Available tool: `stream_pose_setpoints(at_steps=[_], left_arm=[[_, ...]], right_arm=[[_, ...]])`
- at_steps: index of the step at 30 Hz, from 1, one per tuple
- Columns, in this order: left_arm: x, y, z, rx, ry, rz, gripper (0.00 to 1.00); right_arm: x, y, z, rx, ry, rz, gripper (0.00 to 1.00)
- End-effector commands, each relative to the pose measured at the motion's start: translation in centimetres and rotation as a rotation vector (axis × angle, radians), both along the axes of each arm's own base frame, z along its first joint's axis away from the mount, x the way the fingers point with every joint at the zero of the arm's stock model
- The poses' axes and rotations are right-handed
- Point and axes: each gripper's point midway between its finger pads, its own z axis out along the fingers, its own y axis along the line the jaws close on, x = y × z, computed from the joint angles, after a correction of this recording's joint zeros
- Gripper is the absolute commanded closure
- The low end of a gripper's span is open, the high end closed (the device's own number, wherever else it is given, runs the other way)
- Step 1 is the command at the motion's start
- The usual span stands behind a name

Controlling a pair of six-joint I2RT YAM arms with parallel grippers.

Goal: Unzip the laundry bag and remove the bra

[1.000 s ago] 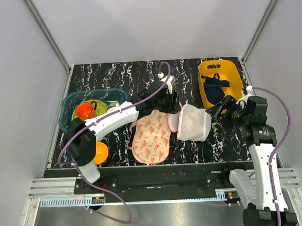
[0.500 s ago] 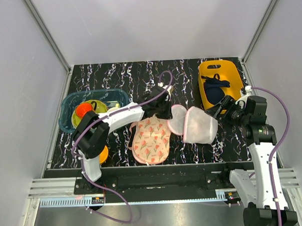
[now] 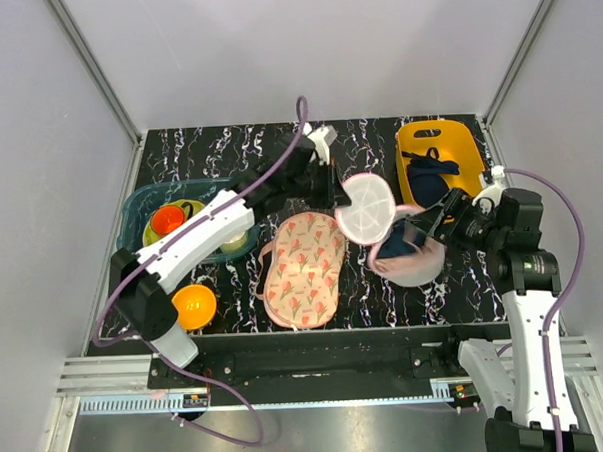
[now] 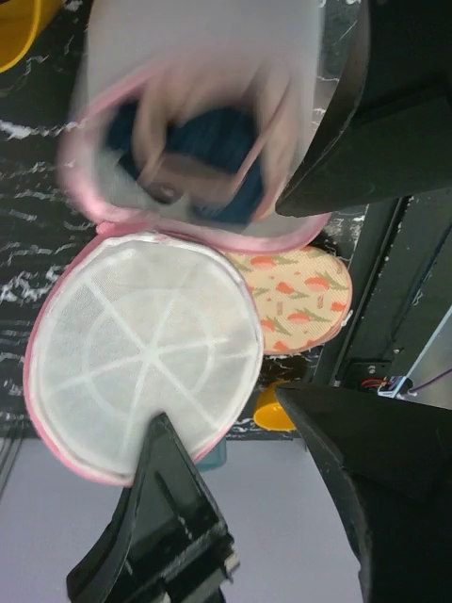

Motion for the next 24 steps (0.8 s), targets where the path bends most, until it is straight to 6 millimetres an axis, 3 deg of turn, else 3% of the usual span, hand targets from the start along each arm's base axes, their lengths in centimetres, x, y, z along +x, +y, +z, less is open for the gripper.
stream_pose_setpoints(at_steps=[1, 3, 5, 9, 12, 16, 19, 24], left_arm=[[-3.4, -0.8, 9.3, -0.186, -0.029, -0.117, 1.0], [-4.1, -0.8, 11.0, -0.215, -0.047, -0.131, 1.0], [-4.6, -0.8, 11.3, -0.228, -0.042, -0.147, 1.0], [-4.6, -1.3, 8.0, -0.183, 0.019, -0.163, 1.0], [-4.5, -1.4, 5.5, -0.153, 0.051, -0.169, 1.0], [-4.5, -1.2, 4.3, -0.145, 0.059, -0.173, 1.0], [-4.3, -0.7, 4.3, -0.145, 0.054, -0.156, 1.0], [-3.9, 0.8, 4.1, -0.128, 0.027, -0.118, 1.0]], right_arm=[[-1.0, 1.0, 4.9, 0.005, -0.136, 0.075, 0.22], [-1.2, 1.2, 6.1, 0.005, -0.163, 0.096, 0.23], [-1.2, 1.6, 6.8, 0.024, -0.179, 0.113, 0.25], [-0.8, 1.6, 5.8, 0.041, -0.165, 0.112, 0.3], [-0.6, 1.5, 3.7, 0.037, -0.115, 0.108, 0.32], [0.2, 0.2, -1.1, -0.014, 0.001, 0.038, 0.35], [0.9, -0.7, -3.7, -0.026, 0.066, -0.021, 0.39], [2.4, -1.3, -5.7, -0.029, 0.098, -0.065, 0.41]])
